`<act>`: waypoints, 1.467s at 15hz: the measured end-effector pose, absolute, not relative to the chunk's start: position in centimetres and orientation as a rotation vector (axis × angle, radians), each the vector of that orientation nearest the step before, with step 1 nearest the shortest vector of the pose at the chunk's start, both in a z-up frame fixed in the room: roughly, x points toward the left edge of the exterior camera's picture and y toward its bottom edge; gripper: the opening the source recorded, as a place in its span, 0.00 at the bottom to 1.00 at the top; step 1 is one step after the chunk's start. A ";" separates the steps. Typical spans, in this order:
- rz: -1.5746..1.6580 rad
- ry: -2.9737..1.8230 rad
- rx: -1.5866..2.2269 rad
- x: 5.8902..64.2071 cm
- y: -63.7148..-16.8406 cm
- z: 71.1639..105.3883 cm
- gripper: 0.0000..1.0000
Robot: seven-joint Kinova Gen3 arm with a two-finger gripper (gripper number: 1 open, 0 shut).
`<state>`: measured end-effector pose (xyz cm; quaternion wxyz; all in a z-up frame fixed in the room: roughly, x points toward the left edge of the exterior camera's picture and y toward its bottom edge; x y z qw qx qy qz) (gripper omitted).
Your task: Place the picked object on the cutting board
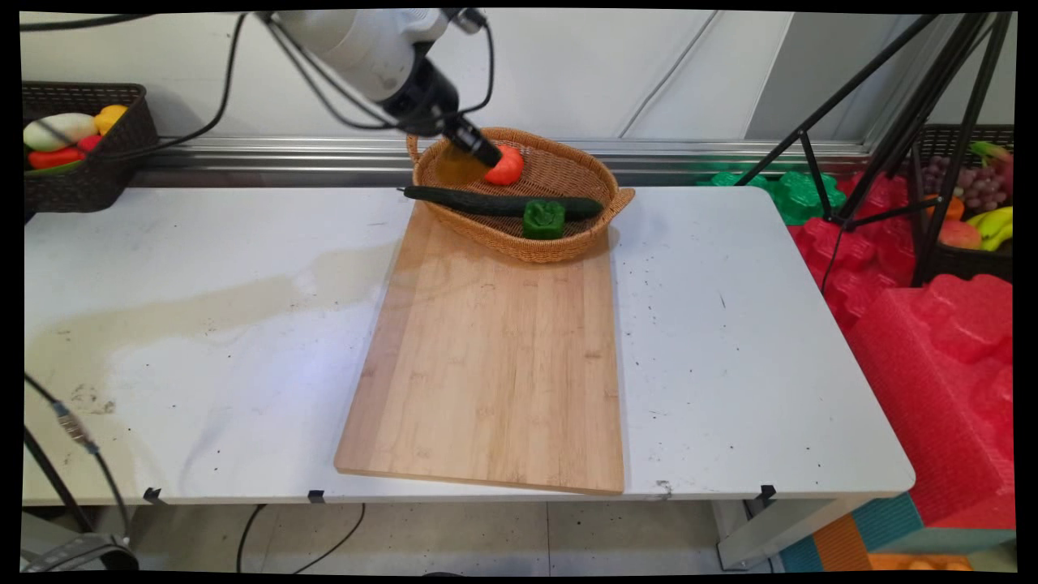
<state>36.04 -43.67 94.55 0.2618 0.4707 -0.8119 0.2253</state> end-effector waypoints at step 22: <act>0.436 -2.412 1.152 34.7 -32.6 83.2 0.00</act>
